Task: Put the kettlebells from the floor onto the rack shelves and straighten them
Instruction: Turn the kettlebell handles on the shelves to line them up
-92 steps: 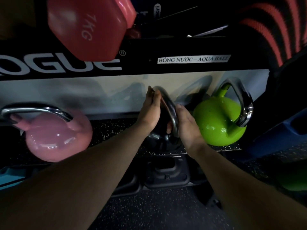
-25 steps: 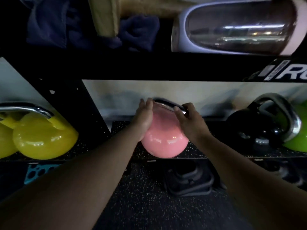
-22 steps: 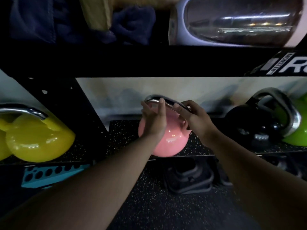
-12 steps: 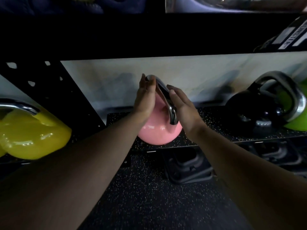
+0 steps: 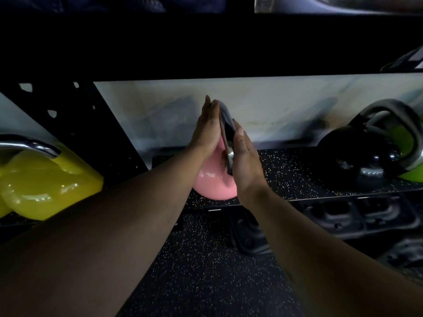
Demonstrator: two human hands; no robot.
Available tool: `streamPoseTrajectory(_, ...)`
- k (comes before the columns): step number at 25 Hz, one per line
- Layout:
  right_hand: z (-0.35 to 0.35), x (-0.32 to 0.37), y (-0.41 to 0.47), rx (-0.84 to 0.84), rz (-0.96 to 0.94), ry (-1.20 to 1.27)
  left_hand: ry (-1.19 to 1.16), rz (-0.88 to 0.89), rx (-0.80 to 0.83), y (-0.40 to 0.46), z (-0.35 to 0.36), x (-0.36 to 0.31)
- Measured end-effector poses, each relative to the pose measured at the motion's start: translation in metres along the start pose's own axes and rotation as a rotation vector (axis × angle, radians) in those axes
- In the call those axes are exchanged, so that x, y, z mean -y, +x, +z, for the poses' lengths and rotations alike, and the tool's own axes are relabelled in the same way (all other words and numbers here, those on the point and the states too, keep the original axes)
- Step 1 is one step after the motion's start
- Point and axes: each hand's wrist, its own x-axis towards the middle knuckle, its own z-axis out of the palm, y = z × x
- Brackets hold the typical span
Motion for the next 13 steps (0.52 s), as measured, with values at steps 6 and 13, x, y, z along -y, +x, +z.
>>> streamPoseTrajectory(6,0.012,-0.006,-0.005,-0.012,0.007,0.139,-0.039,-0.031,0.066,0.002,-0.002,0.0)
streamPoseTrajectory(13,0.015,-0.005,-0.007,-0.042,0.015,0.127,-0.004,0.0,0.084,0.006,-0.003,0.004)
